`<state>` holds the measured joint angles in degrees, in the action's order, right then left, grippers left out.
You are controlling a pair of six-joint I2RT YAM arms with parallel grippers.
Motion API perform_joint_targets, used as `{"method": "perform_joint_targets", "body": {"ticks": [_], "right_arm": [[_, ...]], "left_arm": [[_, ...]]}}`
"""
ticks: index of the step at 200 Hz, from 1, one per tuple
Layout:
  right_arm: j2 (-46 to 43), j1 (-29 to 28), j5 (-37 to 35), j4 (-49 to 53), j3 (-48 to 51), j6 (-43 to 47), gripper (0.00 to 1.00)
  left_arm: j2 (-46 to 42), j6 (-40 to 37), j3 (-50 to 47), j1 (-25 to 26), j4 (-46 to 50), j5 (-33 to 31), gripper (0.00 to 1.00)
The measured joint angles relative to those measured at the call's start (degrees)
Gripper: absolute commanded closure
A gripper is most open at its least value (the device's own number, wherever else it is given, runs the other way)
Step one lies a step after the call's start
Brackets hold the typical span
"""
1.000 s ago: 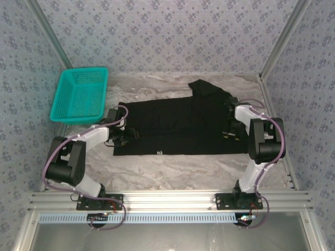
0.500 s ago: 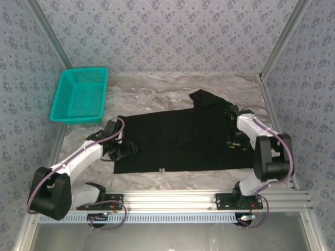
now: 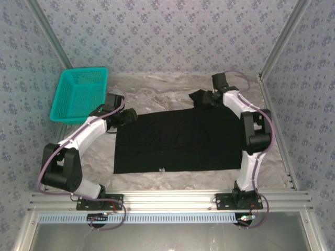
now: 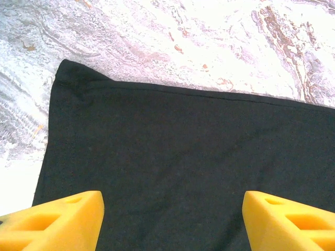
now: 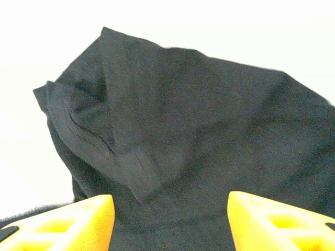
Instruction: Fold the inside-out t-shirt
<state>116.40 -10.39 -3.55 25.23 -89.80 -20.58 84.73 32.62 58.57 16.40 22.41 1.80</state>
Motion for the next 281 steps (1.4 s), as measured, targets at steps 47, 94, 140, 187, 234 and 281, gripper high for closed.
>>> {"method": "perform_joint_targets", "body": {"ticks": [47,94,140,187,234,281], "right_arm": [[10.1,-1.4,-1.2,3.9,-10.3,-1.1,0.46],[18.3,-0.8,-4.2,9.3,-21.1,-1.3,0.77],[20.3,1.0,-4.8,12.0,-25.4,-1.7,1.0],[20.0,4.8,-1.9,11.7,-28.3,-1.9,0.78],[13.7,0.7,-0.1,11.4,-16.2,5.1,0.41],[13.6,-4.8,-3.2,13.6,-15.9,9.8,0.41]], "left_arm": [[2.3,-0.7,0.3,0.0,0.0,0.0,0.3],[3.9,-1.2,0.5,0.0,-0.1,0.3,0.3],[3.9,-1.8,0.6,0.0,0.0,0.3,0.3],[4.6,-2.2,1.0,0.0,0.1,0.3,0.3],[5.0,-2.5,1.0,0.0,0.0,0.7,0.3],[5.8,-2.8,1.0,0.0,0.0,1.6,0.3]]}}
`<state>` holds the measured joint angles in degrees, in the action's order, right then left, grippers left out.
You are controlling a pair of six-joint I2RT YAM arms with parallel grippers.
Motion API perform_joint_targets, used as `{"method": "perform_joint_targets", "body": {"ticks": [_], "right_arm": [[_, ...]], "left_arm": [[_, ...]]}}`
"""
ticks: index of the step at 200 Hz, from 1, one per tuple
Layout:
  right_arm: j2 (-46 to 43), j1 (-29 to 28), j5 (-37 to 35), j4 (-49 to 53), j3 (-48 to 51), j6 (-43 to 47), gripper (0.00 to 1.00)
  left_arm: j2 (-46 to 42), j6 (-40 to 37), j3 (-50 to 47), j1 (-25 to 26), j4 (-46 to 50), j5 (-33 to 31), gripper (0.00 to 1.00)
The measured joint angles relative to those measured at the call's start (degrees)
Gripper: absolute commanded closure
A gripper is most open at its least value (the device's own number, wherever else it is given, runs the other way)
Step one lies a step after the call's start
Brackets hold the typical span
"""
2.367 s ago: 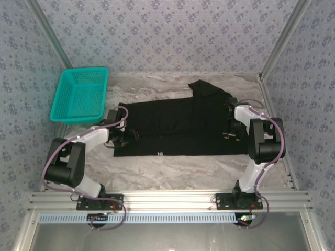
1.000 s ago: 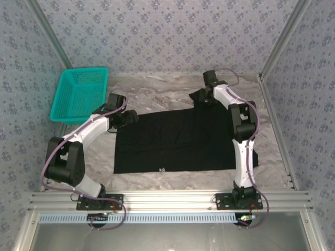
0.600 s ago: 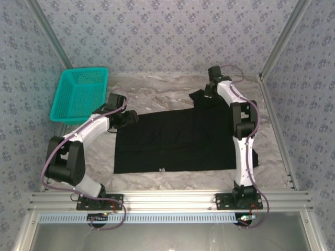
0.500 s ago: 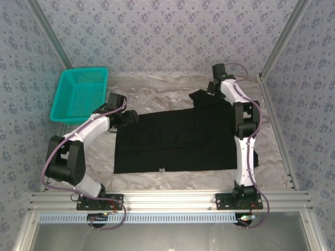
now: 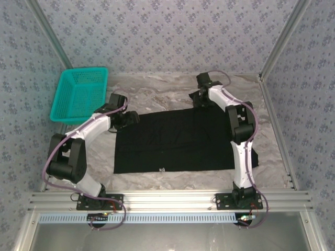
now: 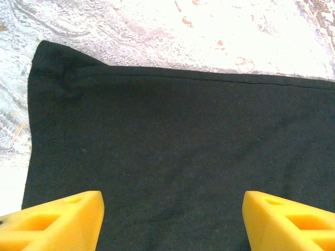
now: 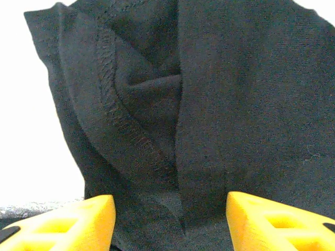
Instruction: Fold the inside-out t-shirt
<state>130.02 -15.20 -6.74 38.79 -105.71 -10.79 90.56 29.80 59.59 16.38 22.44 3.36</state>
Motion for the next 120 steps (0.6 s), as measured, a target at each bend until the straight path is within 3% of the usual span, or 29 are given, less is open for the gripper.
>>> {"method": "perform_joint_targets", "body": {"ticks": [51,85,120], "right_arm": [[4.1,1.1,-4.4,2.8,-6.5,1.4,0.56],[6.4,2.0,-5.5,4.8,-10.5,1.4,0.74],[7.2,3.1,-5.9,6.0,-12.9,0.6,0.86]], "left_arm": [[0.0,0.0,0.0,0.0,0.0,0.0,0.3],[0.0,0.0,0.0,0.0,0.0,0.0,0.3],[0.0,0.0,0.0,-0.2,0.0,0.0,0.3]]}}
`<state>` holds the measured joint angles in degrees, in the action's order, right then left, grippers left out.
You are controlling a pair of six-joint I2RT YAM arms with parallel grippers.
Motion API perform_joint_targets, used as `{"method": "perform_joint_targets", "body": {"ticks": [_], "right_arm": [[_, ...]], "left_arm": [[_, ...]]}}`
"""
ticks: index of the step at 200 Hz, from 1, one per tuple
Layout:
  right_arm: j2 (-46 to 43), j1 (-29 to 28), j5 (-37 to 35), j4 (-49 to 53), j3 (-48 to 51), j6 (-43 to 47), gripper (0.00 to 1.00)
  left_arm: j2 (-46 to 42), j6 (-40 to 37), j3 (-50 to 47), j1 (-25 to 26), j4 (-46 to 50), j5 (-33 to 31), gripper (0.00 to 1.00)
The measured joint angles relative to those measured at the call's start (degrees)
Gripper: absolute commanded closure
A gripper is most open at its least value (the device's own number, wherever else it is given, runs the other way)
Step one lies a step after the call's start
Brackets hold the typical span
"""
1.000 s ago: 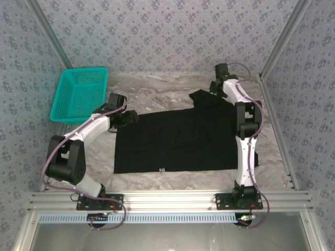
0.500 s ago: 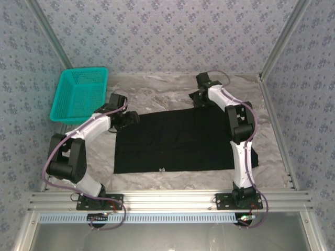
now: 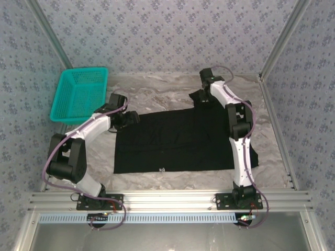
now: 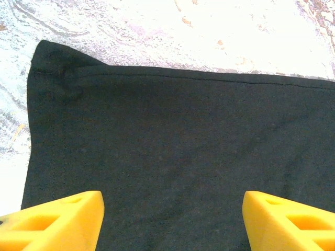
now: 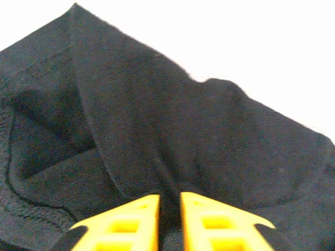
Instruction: Fold the inside-out t-shirt
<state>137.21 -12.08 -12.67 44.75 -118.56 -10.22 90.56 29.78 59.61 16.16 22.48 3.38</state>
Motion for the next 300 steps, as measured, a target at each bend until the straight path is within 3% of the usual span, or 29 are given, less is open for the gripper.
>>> {"method": "perform_joint_targets", "body": {"ticks": [41,91,136,165,190,241,300], "right_arm": [[0.0,2.9,0.0,-0.5,-3.3,-3.2,0.96],[0.2,7.5,2.3,-5.4,-4.2,-8.5,0.93],[5.4,8.4,5.9,-10.4,-13.6,-8.8,0.9],[9.0,8.0,7.1,-11.2,-19.3,-8.3,0.8],[10.0,8.0,8.0,-11.6,-21.1,-7.9,0.63],[9.3,8.2,7.8,-9.9,-21.2,-6.9,0.47],[9.2,8.6,9.3,-8.2,-18.2,-9.2,0.44]], "left_arm": [[0.0,-0.1,0.0,0.0,0.0,0.0,0.3],[0.0,-0.4,0.0,0.0,0.0,0.0,0.3],[0.2,-0.7,0.1,0.0,0.0,0.0,0.3],[1.4,-0.9,0.5,0.0,0.0,0.2,0.3],[2.2,-0.8,0.5,0.0,0.0,0.4,0.3],[2.4,-0.8,0.6,-0.7,0.0,0.2,0.3],[2.4,-0.6,0.9,-2.6,-0.1,0.0,0.3]]}}
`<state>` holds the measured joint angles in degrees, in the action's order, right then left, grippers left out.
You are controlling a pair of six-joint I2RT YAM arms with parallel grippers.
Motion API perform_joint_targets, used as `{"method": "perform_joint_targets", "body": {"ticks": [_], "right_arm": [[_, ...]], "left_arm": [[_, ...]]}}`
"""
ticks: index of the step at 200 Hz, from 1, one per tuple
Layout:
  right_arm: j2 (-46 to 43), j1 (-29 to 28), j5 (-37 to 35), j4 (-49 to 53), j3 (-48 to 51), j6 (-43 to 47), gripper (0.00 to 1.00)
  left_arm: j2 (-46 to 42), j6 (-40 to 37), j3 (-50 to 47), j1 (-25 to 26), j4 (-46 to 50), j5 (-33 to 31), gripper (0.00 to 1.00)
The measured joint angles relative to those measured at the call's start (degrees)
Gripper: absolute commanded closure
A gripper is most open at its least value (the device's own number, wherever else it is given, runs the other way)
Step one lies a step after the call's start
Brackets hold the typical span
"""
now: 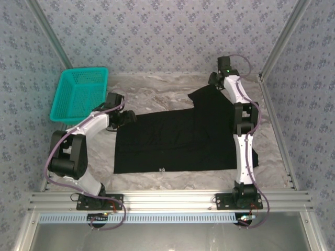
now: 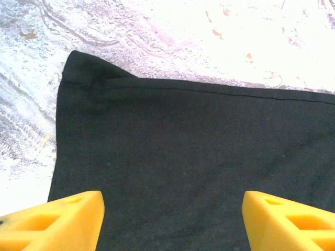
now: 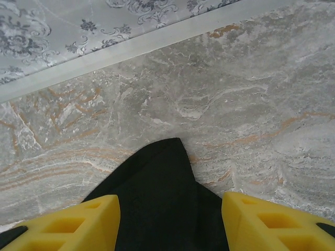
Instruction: Fold the inside-out t-shirt
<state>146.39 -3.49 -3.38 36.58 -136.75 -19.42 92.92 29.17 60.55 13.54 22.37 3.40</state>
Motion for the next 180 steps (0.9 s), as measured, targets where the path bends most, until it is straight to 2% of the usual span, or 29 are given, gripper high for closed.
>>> {"method": "perform_joint_targets", "body": {"ticks": [72,151,180], "right_arm": [[8.7,1.1,3.9,1.4,-7.3,-6.7,0.47],[10.7,0.3,5.9,2.1,-10.3,-8.7,0.85],[10.9,0.4,6.6,2.3,-10.8,-8.8,0.94]], "left_arm": [[0.0,0.0,0.1,0.0,0.0,0.0,0.3],[0.0,0.0,0.1,0.0,0.0,0.2,0.3],[0.0,0.0,0.1,0.0,0.0,0.2,0.3]]}}
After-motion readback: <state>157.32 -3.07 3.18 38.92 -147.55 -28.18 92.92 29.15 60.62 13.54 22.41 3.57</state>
